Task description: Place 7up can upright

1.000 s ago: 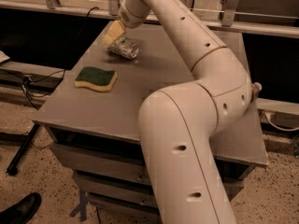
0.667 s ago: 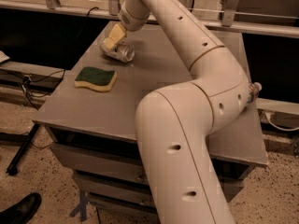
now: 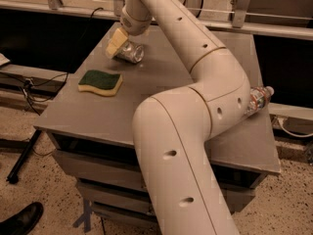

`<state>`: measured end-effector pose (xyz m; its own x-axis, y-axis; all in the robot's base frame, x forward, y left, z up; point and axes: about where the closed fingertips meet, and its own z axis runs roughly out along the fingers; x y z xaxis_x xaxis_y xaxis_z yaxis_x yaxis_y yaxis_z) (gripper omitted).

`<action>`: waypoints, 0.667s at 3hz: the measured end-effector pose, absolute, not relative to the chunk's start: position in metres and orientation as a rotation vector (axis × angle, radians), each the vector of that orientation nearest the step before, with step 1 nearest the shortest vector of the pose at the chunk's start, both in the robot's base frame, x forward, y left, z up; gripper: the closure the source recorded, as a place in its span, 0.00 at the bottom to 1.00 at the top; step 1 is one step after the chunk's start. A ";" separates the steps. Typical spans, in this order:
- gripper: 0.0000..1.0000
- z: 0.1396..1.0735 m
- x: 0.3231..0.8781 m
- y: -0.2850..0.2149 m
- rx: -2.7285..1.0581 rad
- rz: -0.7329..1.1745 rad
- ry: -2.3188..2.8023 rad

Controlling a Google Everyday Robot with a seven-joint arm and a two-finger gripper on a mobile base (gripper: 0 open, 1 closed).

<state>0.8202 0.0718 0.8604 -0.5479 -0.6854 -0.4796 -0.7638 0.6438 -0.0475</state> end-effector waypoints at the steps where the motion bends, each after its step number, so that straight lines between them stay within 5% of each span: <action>1: 0.00 0.859 0.818 0.090 -1.163 0.228 2.414; 2: 0.00 0.858 0.818 0.107 -1.181 0.222 2.414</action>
Offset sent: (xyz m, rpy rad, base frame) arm 0.0155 0.0514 0.0166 -0.0347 0.0176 0.0373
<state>0.8180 0.1067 0.8579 -0.5374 -0.7106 -0.4541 -0.7815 0.6221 -0.0485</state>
